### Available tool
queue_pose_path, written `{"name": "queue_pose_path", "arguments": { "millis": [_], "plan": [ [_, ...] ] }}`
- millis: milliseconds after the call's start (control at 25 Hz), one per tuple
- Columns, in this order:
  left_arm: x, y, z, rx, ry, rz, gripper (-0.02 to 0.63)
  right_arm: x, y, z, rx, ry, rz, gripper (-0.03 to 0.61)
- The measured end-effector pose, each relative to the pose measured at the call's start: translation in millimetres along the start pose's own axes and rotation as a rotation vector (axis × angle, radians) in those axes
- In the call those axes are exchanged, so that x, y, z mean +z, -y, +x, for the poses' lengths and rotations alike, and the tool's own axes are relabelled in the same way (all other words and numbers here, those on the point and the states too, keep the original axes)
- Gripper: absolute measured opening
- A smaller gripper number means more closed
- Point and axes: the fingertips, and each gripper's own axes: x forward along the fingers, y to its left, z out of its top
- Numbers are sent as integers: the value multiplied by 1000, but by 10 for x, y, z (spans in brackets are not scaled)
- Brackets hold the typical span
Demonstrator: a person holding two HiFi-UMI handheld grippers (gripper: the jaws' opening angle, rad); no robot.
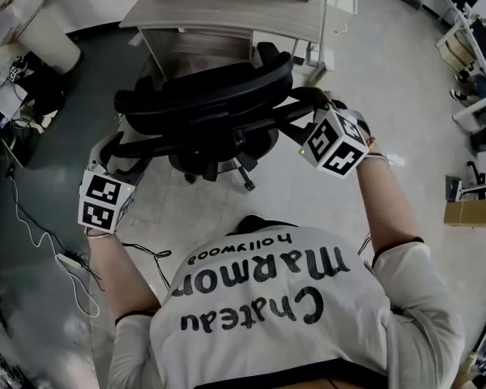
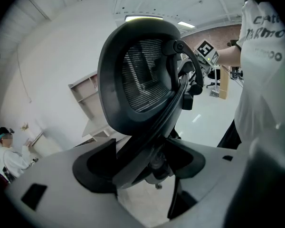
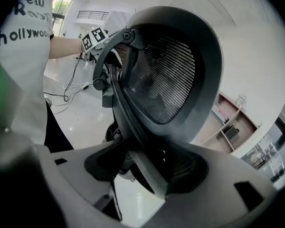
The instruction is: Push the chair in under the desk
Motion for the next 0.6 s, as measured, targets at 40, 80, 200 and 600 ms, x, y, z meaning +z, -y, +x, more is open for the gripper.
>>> {"name": "queue_pose_path", "arguments": {
  "millis": [40, 80, 200, 600],
  "plan": [
    [0, -11, 9, 2, -3, -3, 311, 9, 6, 11, 6, 9, -5, 267],
    [3, -29, 20, 1, -8, -6, 311, 21, 21, 25, 9, 16, -11, 265],
    [-9, -113, 58, -5, -26, -16, 311, 76, 83, 92, 9, 33, -26, 264],
    [-26, -350, 134, 15, -6, -21, 314, 216, 229, 302, 21, 34, -45, 261]
  ]
}}
